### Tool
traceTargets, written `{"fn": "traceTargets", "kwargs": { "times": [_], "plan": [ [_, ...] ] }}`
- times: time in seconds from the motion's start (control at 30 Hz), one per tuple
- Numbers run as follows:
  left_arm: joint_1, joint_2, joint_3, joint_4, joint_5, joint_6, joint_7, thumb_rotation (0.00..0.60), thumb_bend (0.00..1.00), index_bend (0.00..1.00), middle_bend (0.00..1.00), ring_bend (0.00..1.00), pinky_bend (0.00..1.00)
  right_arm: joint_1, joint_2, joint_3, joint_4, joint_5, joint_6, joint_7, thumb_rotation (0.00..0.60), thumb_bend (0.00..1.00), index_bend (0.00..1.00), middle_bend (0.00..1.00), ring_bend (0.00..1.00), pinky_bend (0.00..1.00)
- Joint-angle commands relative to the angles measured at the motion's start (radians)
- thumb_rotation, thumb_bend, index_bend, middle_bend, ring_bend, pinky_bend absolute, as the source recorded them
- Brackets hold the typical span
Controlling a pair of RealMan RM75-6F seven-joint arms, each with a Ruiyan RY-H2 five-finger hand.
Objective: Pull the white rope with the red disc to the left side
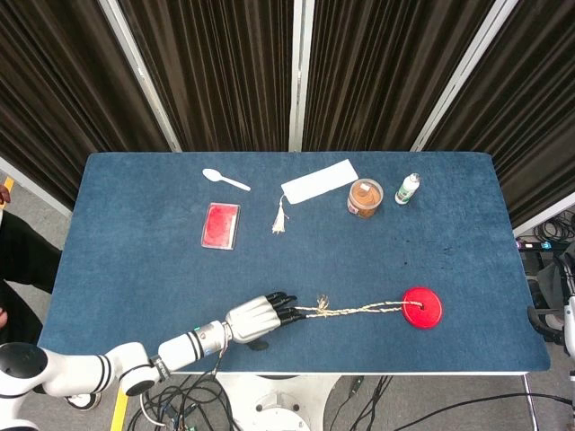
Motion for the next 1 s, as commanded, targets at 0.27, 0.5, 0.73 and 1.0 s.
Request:
{"fn": "traceTargets", "kwargs": {
  "times": [0.27, 0.5, 0.73, 1.0],
  "plan": [
    [0.002, 0.066, 0.015, -0.038, -0.028, 0.009, 0.039, 0.600, 0.06, 0.09, 0.69, 0.17, 0.12, 0.002, -0.004, -0.001, 0.001, 0.000, -0.007, -0.007, 0.600, 0.22, 0.00, 0.00, 0.00, 0.00],
    [0.016, 0.098, 0.027, -0.057, -0.048, 0.029, 0.076, 0.600, 0.07, 0.09, 0.82, 0.34, 0.14, 0.006, -0.006, 0.000, -0.008, -0.002, -0.009, -0.020, 0.600, 0.22, 0.00, 0.00, 0.00, 0.00],
    [0.034, 0.111, 0.033, -0.058, -0.048, 0.068, 0.117, 0.600, 0.15, 0.13, 0.92, 0.57, 0.19, 0.008, -0.009, 0.000, -0.010, 0.001, -0.015, -0.026, 0.600, 0.23, 0.00, 0.01, 0.00, 0.00],
    [0.051, 0.131, 0.031, -0.069, -0.065, 0.095, 0.157, 0.600, 0.25, 0.19, 0.97, 0.68, 0.24, 0.010, -0.011, -0.001, -0.012, -0.002, -0.017, -0.030, 0.600, 0.23, 0.00, 0.01, 0.00, 0.00]
  ]
}}
